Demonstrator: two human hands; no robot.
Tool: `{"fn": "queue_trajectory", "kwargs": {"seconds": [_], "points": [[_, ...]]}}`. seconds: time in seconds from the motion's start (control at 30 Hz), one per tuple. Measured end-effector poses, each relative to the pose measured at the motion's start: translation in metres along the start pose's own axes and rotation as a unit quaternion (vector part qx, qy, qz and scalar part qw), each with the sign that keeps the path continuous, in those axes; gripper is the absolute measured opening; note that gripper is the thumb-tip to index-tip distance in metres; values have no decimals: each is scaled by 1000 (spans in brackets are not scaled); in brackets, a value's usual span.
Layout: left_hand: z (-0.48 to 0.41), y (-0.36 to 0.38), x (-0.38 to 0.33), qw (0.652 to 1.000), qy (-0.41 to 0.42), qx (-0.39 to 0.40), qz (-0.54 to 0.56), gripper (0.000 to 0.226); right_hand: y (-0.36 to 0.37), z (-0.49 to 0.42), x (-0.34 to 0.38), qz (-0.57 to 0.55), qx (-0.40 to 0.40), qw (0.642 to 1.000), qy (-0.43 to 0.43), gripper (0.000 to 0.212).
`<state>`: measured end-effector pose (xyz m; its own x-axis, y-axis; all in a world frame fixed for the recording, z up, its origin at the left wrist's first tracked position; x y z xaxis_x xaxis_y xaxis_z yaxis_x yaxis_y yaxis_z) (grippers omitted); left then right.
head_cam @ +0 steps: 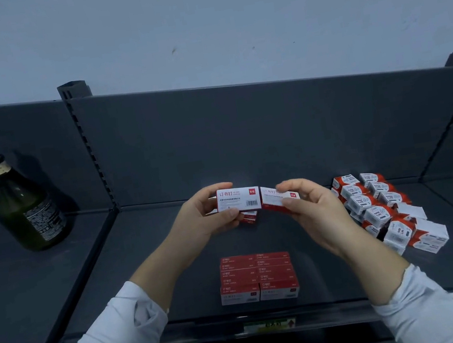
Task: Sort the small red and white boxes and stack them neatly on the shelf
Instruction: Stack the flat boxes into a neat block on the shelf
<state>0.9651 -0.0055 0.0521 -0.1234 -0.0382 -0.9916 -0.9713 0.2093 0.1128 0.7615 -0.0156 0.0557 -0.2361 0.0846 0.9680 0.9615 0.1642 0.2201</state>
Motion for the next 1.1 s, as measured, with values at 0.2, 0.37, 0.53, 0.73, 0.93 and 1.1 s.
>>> {"fn": "queue_trajectory", "kwargs": {"seconds": [0.2,0.37,0.53,0.73,0.93,1.1], "points": [[-1,2,1,1000,-2,10,-11,45,-1,1,6,79,8,996,-42,38],[-3,1,2,1000,1,12,-23,44,0,0,7,65,4,997,-40,41],[-6,0,5,997,0,8,-74,42,0,1,4,89,11,996,-10,38],[-9,-1,17,992,-4,-18,-125,36,2,-1,-2,181,-3,983,2,31],[-17,-7,50,970,-29,-32,-240,17,-2,-4,-27,279,-4,960,9,27],[-21,-11,80,951,-65,-32,-301,16,-10,-8,-63,346,-4,938,27,24]]}}
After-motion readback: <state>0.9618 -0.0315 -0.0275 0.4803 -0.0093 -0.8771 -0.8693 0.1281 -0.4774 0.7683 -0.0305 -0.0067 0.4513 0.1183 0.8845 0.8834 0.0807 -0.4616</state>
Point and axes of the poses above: each hand's wrist, its own z-axis away from the middle knuckle, its own y-axis out of the palm, x = y × z, the point moved 7 cm from there along -z, towards the middle knuckle, and after that the axes turned 2 degrees about -z, right-handed, at the moved point
